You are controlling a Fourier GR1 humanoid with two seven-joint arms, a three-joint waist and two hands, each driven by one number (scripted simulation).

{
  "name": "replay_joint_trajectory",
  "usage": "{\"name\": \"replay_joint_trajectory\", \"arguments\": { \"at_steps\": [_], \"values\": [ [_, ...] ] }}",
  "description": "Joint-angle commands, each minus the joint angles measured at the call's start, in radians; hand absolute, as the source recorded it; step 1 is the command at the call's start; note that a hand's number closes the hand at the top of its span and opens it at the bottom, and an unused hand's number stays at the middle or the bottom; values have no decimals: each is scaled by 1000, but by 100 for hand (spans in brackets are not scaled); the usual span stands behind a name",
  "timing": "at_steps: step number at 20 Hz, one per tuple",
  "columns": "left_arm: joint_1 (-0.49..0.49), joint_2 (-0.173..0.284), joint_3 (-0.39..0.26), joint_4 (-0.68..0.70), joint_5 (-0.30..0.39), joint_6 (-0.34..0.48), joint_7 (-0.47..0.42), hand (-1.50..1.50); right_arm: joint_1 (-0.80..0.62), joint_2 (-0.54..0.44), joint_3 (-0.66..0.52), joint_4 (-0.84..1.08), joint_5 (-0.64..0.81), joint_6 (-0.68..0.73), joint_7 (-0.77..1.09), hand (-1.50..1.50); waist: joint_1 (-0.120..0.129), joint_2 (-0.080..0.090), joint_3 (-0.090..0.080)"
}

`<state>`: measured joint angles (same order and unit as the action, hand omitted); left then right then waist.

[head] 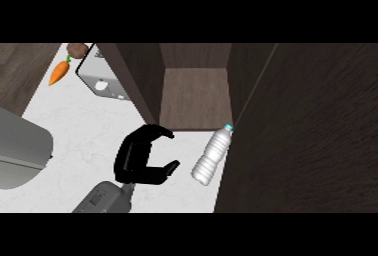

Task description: Pick up the bottled water, place it into the cabinet and close the cabinet

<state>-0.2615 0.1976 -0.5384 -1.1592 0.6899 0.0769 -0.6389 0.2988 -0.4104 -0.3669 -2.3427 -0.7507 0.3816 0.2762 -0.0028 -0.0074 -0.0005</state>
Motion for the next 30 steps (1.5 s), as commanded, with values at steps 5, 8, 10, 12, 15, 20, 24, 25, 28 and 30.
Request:
{"name": "replay_joint_trajectory", "arguments": {
  "at_steps": [5, 8, 10, 12, 15, 20, 24, 25, 28, 30],
  "values": [
    [212, 157, -8, -250, 32, -69, 45, -150, 20, -40, 91, -240, 58, -21, 80, 150, 13, -6, 0],
    [273, 228, 30, -296, 41, -101, 19, -150, 40, -26, 182, -300, 40, -59, 117, 150, 6, -6, -2],
    [297, 265, 59, -308, 44, -113, 6, -150, 1, -16, 244, -299, 68, -78, 109, 150, 9, -4, -2],
    [367, 306, 65, -351, 24, -102, -22, -150, 1, -5, 312, -295, 95, -86, 111, 150, 13, -6, -2],
    [404, 378, 134, -353, 42, -129, -38, -150, -51, 11, 402, -271, 141, -141, 118, 150, 14, -3, -3],
    [448, 447, 173, -409, 18, -124, -61, -150, -178, 2, 574, -258, 204, -229, 170, 150, 22, -8, -5],
    [488, 483, 201, -458, 47, -141, -47, -150, -280, 43, 723, -210, 266, -298, 171, 150, 20, -10, -6],
    [498, 494, 197, -476, 47, -155, -47, -150, -324, 45, 750, -199, 262, -324, 189, 150, 23, -11, -7],
    [521, 492, 195, -490, 46, -150, -45, -150, -431, 60, 837, -156, 300, -393, 221, 150, 17, -13, -7],
    [517, 542, 253, -488, 81, -184, -43, -150, -512, 85, 906, -95, 326, -428, 230, 150, 24, -15, -9]
  ]
}}
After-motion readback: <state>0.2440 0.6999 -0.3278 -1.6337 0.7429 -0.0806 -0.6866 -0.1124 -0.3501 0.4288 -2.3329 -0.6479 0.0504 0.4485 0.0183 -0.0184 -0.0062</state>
